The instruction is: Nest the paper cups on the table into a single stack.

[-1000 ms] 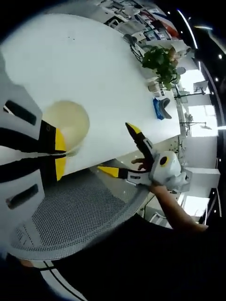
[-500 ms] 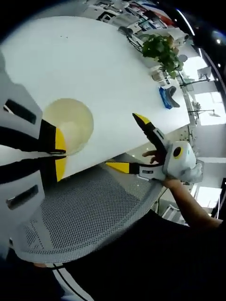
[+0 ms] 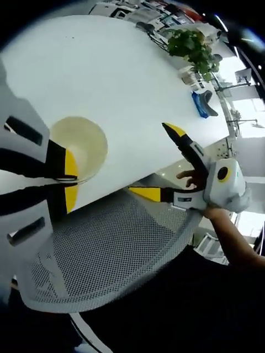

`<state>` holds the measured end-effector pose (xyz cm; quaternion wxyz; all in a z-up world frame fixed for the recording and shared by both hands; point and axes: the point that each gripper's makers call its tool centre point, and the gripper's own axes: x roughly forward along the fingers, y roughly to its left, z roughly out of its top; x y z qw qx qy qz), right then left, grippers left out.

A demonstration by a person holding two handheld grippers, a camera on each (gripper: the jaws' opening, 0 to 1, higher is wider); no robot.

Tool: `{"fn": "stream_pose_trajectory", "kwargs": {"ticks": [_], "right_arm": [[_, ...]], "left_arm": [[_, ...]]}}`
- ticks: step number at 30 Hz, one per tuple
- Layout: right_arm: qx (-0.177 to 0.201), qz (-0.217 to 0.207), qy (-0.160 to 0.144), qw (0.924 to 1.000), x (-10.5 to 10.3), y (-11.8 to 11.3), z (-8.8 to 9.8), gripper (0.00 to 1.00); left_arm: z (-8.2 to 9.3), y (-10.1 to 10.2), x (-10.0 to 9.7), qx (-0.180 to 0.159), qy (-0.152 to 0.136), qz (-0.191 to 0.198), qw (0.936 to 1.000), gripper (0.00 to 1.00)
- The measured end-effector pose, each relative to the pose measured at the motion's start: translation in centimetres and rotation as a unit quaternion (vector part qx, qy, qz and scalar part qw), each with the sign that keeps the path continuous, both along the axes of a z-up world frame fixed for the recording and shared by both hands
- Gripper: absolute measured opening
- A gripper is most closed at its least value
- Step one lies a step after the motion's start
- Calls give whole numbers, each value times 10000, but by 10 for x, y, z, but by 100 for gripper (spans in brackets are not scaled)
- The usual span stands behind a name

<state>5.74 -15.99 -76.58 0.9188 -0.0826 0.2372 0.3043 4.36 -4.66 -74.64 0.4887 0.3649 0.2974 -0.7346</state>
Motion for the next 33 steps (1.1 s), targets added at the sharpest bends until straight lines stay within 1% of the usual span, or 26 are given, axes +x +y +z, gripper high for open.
{"fn": "stream_pose_trajectory", "kwargs": {"ticks": [9,20,23,25,27,33], "right_arm": [[-8,-15,23,10000,0,0,0,91],[-27,-29,29,10000,0,-2,-2,91],[-31,-31,31,10000,1,-2,-2,91],[-43,-32,32,10000,0,-2,-2,91],[-48,-27,34,10000,0,-2,-2,91],[-61,-23,38,10000,0,-2,-2,91]], "left_arm": [[1,-4,-3,7,164,-49,9999,1],[3,0,-8,174,170,-180,9995,3],[1,1,-7,200,198,-168,9995,2],[-4,2,-7,239,214,-192,9993,2],[-6,2,-8,242,249,-198,9992,2],[-8,-1,-10,229,450,-177,9986,1]]}}
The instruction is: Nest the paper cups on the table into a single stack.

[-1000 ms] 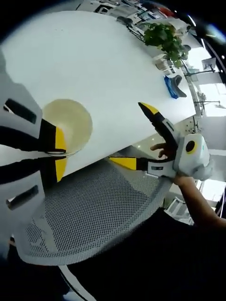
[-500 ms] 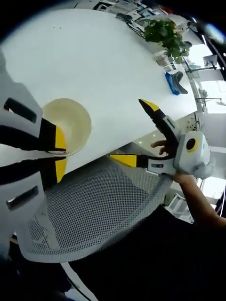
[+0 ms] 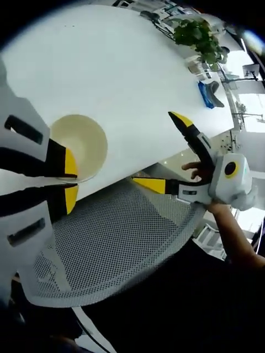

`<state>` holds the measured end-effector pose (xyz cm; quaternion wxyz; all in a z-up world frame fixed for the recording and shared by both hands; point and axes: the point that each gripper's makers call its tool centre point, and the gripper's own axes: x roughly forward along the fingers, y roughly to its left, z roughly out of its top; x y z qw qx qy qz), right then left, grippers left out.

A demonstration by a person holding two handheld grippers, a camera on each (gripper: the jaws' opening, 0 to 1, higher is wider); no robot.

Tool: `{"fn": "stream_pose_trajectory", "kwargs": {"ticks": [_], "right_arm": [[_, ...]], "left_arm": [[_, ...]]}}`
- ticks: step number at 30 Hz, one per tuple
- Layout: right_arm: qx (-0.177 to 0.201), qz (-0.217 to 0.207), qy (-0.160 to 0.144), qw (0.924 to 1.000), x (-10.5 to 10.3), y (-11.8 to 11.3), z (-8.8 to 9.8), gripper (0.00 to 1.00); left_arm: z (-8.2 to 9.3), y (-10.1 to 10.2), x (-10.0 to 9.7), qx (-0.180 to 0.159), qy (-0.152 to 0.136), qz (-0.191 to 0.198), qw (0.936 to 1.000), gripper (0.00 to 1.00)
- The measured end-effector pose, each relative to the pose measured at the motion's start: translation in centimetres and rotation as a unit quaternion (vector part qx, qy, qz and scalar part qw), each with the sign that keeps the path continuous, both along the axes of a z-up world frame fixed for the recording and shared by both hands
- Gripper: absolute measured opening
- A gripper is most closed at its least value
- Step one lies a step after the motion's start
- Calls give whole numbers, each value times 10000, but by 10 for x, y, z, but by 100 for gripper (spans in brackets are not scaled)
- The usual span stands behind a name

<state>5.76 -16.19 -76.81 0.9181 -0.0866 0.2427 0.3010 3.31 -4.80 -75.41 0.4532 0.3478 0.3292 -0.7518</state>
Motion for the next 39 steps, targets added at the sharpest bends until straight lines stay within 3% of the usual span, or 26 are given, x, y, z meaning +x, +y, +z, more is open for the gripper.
{"fn": "stream_pose_trajectory", "kwargs": {"ticks": [18,32,39], "right_arm": [[-3,-21,0,10000,0,0,1,91],[-76,88,33,9999,-2,4,-1,91],[-67,151,150,9998,-5,7,-3,91]], "left_arm": [[-10,-3,1,13,428,155,9990,4],[-7,3,1,-49,182,218,9996,4],[12,3,1,-447,111,529,9975,14]]}}
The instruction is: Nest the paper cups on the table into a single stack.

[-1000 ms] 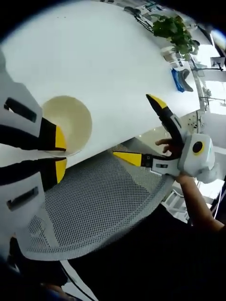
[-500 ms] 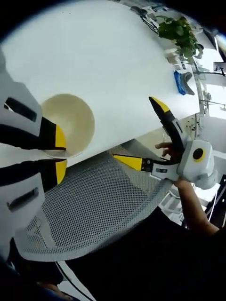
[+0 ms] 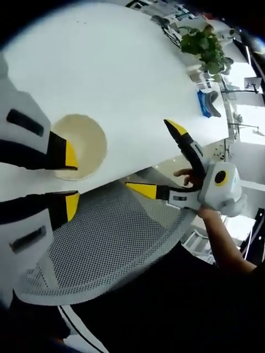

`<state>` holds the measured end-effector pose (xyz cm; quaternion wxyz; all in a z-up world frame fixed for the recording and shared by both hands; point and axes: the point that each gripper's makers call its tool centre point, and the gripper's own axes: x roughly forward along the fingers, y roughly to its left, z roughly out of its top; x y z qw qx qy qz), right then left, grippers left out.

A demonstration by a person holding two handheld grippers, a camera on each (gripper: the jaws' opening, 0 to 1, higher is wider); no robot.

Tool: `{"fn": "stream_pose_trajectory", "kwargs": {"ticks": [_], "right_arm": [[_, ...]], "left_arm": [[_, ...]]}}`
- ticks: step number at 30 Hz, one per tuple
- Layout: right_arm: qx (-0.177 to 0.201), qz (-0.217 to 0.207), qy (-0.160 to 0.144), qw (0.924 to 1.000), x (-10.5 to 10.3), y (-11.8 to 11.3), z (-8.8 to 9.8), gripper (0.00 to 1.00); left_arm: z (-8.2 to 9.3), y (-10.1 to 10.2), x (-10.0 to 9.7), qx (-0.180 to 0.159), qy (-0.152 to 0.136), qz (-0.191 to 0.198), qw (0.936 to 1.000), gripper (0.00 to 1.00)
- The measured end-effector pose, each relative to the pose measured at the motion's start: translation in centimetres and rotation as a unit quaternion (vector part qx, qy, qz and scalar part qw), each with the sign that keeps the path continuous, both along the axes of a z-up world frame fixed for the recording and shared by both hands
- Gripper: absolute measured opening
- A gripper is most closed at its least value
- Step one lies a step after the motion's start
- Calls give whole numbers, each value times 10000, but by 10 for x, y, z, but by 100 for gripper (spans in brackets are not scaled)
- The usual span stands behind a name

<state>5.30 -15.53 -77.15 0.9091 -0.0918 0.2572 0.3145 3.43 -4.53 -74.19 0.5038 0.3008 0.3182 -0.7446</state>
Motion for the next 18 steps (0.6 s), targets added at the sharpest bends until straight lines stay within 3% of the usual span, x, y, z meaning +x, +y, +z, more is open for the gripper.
{"fn": "stream_pose_trajectory", "kwargs": {"ticks": [5,9,18], "right_arm": [[-83,302,303,9990,-9,7,-9,91],[-141,572,378,9975,-13,15,-12,91],[-185,930,449,9945,-8,25,-13,90]], "left_arm": [[18,0,8,-445,-94,415,9981,21],[28,4,17,-734,-177,720,9945,28],[29,27,35,-951,-438,1422,9843,35]]}}
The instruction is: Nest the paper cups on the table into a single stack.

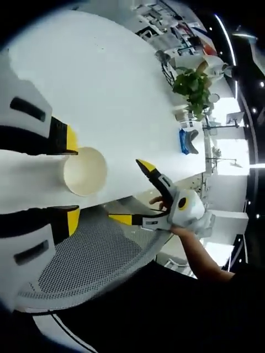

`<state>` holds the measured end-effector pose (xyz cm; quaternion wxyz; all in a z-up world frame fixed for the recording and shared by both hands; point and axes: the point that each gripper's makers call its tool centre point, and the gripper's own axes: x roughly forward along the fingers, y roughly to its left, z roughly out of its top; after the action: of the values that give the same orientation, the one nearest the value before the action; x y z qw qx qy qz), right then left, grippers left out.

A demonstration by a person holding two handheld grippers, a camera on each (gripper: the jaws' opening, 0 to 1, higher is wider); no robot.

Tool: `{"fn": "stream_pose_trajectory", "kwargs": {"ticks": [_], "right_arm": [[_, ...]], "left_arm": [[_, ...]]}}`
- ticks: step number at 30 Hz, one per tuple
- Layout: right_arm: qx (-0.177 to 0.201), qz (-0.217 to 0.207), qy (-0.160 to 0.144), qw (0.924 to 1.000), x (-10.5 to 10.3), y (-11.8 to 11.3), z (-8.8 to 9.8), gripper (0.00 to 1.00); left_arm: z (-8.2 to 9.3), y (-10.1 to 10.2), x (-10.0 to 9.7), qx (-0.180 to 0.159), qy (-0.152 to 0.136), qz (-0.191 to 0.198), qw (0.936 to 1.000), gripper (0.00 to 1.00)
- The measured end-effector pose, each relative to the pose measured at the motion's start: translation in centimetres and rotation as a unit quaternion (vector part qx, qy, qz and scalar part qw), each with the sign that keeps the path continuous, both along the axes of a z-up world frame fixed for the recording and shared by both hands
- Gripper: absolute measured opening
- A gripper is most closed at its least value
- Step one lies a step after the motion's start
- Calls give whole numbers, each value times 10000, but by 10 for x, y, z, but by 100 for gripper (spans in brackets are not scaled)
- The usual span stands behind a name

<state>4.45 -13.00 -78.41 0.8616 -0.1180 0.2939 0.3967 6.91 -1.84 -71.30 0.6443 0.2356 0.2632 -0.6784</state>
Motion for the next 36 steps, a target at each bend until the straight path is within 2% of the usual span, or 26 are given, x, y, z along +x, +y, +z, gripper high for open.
{"fn": "stream_pose_trajectory", "kwargs": {"ticks": [6,13,16,19,22,26,30,36], "right_arm": [[164,104,-22,9998,4,11,4,89],[450,73,-141,9989,9,24,15,87],[592,76,-181,9981,11,30,20,87],[687,109,-227,9973,12,37,23,86],[753,148,-266,9967,13,45,25,86],[842,146,-383,9956,17,52,28,84],[874,81,-512,9948,21,57,28,82],[928,5,-565,9941,25,68,28,77]], "left_arm": [[-13,11,4,-143,14,431,9990,40],[-27,6,-1,-355,-10,813,9961,46],[-39,4,-3,-466,-28,1070,9932,46],[-51,1,-8,-566,52,1138,9919,47],[-65,2,-10,-510,87,1209,9913,48],[-74,-2,-5,-650,83,1447,9873,50],[-81,-6,6,-719,-67,1708,9826,53],[-87,-16,11,-850,-136,1768,9805,51]]}}
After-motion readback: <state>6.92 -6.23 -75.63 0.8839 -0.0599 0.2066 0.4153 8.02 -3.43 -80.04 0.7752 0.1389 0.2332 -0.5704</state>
